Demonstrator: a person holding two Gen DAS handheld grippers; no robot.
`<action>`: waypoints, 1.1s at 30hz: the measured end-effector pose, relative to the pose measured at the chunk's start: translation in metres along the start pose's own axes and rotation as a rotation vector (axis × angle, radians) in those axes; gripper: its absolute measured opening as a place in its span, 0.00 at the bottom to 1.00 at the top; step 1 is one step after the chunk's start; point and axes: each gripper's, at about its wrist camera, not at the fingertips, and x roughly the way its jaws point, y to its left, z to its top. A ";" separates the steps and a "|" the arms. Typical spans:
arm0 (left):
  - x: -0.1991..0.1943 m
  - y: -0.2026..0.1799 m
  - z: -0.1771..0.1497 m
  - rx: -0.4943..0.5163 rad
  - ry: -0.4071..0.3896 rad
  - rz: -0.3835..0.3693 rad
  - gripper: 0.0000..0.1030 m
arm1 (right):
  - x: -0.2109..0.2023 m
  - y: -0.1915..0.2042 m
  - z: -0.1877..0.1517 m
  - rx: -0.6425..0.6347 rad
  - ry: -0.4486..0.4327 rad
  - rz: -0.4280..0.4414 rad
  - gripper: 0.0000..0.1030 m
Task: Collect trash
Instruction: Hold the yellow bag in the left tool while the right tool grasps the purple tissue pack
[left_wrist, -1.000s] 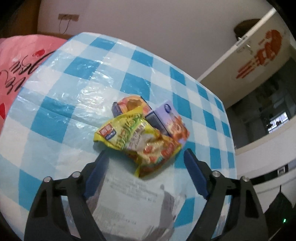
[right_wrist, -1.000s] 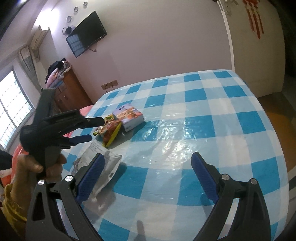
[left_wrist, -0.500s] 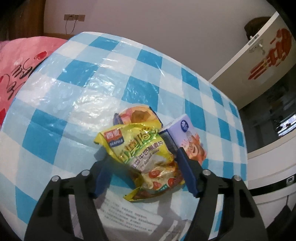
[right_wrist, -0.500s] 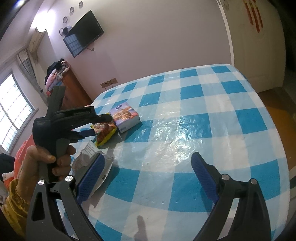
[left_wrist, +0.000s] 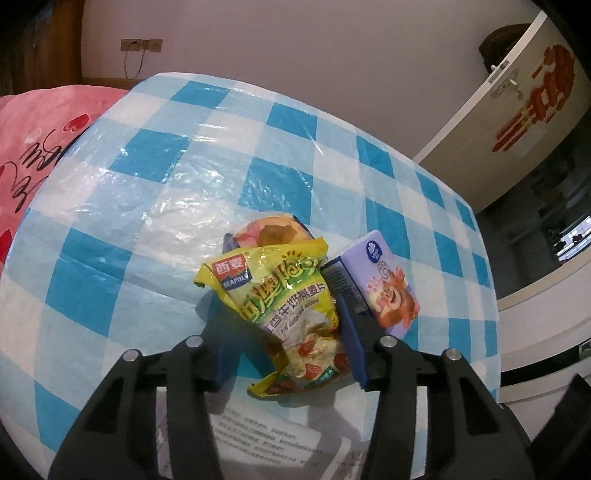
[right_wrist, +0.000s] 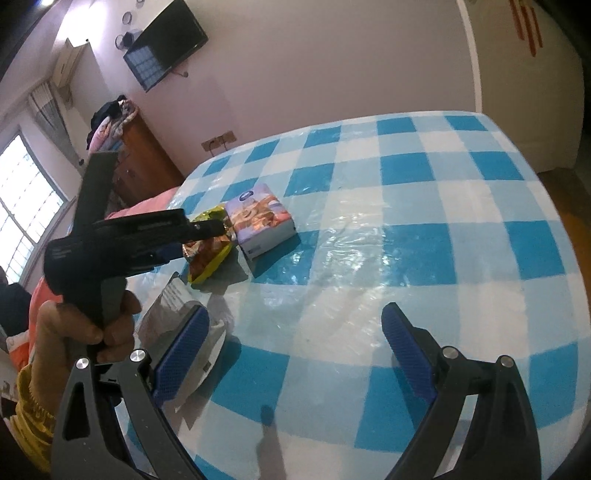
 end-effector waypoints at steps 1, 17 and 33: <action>-0.002 0.002 0.000 0.000 -0.001 -0.004 0.45 | 0.004 0.001 0.002 -0.001 0.007 0.006 0.91; -0.032 0.029 -0.002 0.000 -0.040 -0.037 0.43 | 0.072 0.018 0.053 -0.082 0.052 0.042 0.90; -0.039 0.045 -0.003 0.015 -0.052 -0.001 0.43 | 0.108 0.040 0.073 -0.196 0.066 0.021 0.70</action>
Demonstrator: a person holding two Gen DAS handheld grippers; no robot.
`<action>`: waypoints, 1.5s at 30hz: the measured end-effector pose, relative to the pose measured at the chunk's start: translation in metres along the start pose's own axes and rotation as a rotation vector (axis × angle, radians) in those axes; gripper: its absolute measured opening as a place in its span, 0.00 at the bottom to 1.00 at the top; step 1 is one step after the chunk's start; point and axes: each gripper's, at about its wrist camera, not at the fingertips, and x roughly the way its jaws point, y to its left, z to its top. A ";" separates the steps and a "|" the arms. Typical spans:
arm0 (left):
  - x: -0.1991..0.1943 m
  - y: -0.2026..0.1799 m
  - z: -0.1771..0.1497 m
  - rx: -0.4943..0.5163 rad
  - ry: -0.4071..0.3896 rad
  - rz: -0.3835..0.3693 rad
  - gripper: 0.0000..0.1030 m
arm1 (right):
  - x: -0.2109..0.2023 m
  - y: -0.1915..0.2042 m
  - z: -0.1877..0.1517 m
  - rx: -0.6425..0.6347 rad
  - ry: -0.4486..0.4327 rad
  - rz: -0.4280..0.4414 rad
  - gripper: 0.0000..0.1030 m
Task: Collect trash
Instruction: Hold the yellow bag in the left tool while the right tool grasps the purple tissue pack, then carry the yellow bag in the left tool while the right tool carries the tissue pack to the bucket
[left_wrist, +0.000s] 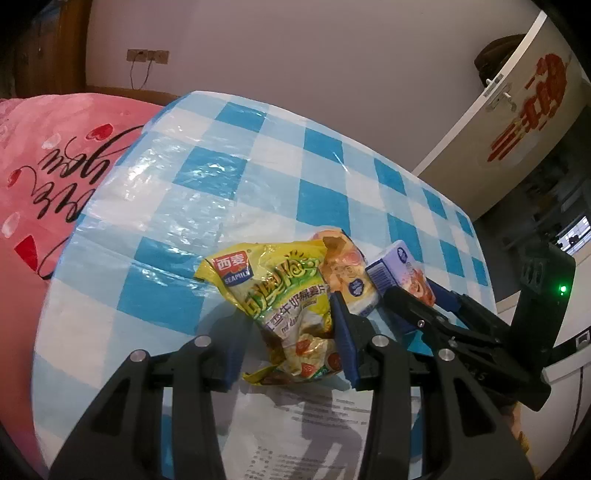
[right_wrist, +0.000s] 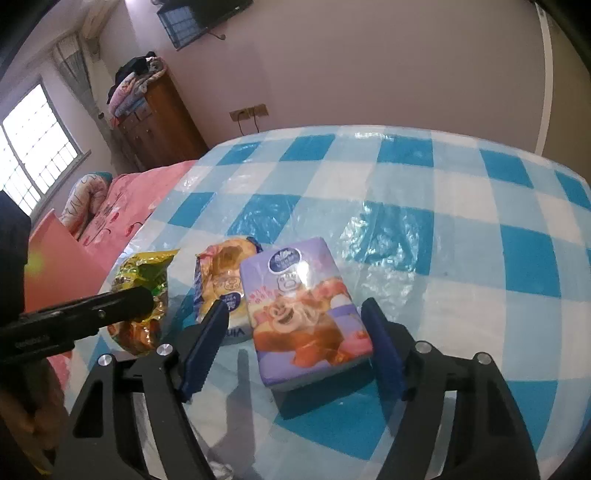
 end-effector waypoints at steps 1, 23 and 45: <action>0.000 0.000 0.000 0.002 -0.001 0.003 0.43 | 0.000 0.001 0.000 -0.007 0.000 -0.009 0.68; -0.017 -0.006 -0.021 0.067 -0.014 0.024 0.42 | -0.032 0.015 -0.034 -0.021 -0.046 -0.090 0.56; -0.089 -0.016 -0.033 0.138 -0.125 0.017 0.43 | -0.100 0.049 -0.058 -0.023 -0.109 -0.091 0.56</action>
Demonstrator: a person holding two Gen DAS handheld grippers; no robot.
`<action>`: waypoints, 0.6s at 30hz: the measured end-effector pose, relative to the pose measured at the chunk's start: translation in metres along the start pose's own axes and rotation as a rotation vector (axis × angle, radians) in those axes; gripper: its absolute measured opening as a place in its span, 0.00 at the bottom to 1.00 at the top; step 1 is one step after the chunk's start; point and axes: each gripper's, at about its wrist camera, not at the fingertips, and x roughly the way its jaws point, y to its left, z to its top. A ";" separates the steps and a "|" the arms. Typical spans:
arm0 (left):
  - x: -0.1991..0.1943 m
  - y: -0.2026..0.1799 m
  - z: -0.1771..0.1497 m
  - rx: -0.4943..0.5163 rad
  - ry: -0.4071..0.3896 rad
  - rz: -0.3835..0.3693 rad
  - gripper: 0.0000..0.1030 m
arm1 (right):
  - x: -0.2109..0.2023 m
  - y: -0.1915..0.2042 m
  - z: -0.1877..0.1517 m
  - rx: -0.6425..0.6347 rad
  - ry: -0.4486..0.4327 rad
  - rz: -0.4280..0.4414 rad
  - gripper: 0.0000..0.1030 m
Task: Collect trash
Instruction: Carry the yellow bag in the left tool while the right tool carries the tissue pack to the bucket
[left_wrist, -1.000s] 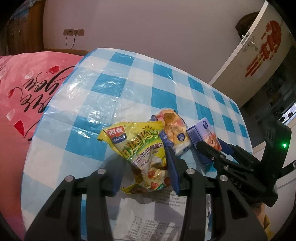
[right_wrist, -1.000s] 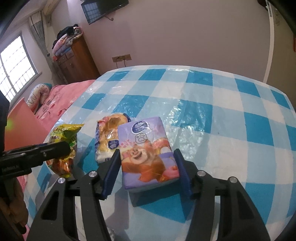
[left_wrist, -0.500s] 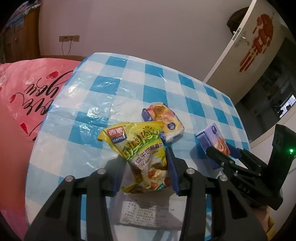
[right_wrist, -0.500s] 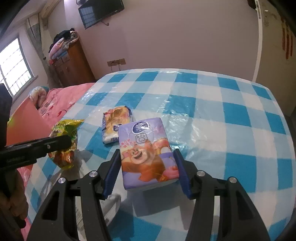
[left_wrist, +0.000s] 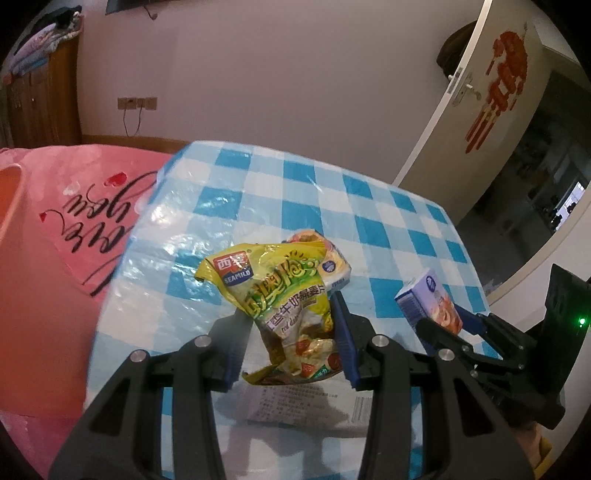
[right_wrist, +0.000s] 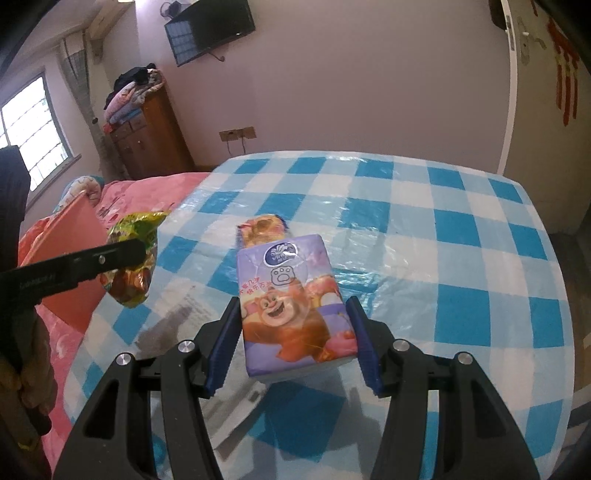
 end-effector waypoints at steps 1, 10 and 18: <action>-0.003 0.001 0.001 0.000 -0.006 -0.001 0.43 | -0.003 0.004 0.001 -0.006 -0.003 0.006 0.56; -0.046 0.016 0.007 -0.009 -0.080 0.012 0.43 | -0.024 0.046 0.015 -0.079 -0.044 0.053 0.56; -0.088 0.044 0.016 -0.037 -0.160 0.051 0.43 | -0.033 0.102 0.036 -0.185 -0.070 0.126 0.56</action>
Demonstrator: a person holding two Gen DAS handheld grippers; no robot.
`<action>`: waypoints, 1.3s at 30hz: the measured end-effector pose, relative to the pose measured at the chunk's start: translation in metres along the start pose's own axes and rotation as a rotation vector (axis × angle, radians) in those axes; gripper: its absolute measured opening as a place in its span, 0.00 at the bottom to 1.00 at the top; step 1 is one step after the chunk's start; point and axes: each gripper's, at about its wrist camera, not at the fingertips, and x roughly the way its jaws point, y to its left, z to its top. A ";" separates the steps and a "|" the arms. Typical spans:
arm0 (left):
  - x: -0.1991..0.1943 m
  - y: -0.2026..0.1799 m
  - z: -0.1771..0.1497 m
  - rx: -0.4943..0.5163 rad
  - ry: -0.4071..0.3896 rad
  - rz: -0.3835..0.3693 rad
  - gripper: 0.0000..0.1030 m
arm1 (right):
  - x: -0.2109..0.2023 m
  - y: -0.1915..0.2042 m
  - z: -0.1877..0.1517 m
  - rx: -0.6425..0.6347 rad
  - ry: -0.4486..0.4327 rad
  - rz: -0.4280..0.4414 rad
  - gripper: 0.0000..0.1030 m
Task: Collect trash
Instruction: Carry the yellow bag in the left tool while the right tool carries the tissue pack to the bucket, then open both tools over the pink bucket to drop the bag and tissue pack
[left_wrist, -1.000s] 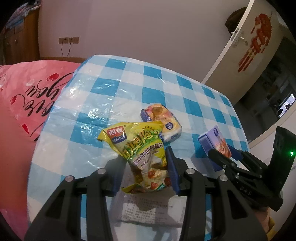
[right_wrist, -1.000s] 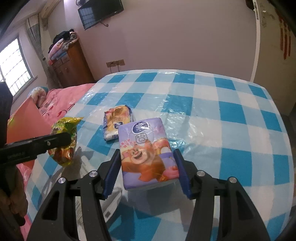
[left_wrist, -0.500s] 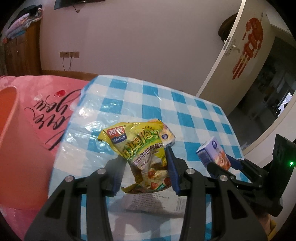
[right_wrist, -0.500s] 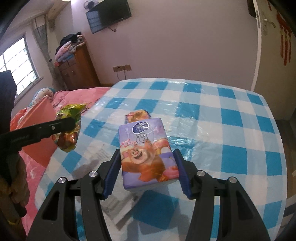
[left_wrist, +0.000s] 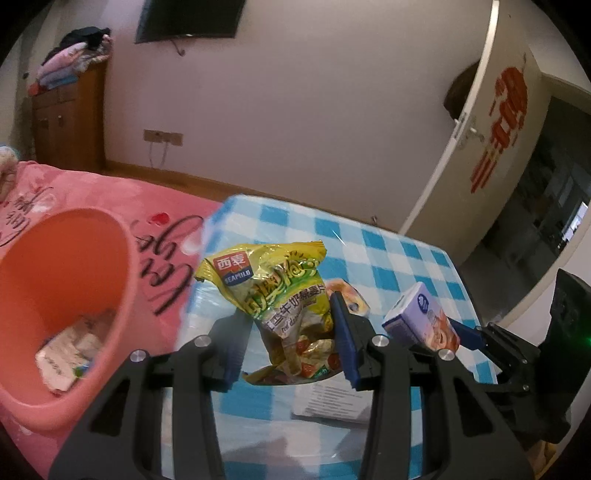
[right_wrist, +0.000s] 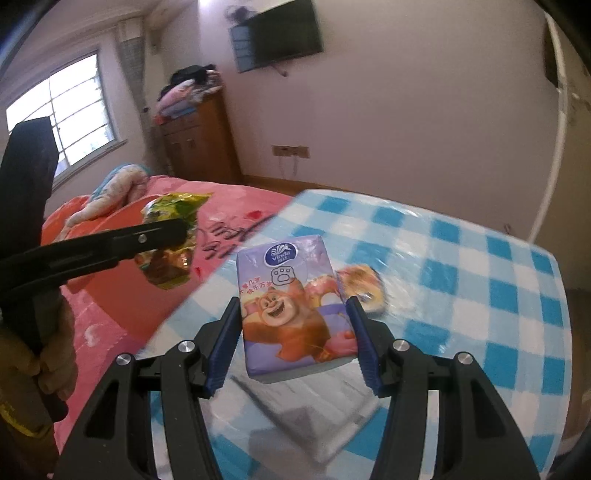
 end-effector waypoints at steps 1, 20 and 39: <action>-0.006 0.006 0.002 -0.005 -0.011 0.011 0.43 | 0.002 0.009 0.005 -0.020 -0.002 0.012 0.56; -0.068 0.135 0.008 -0.150 -0.096 0.225 0.43 | 0.053 0.166 0.077 -0.320 -0.002 0.211 0.56; -0.049 0.172 -0.001 -0.217 -0.069 0.308 0.73 | 0.092 0.181 0.071 -0.327 0.009 0.193 0.81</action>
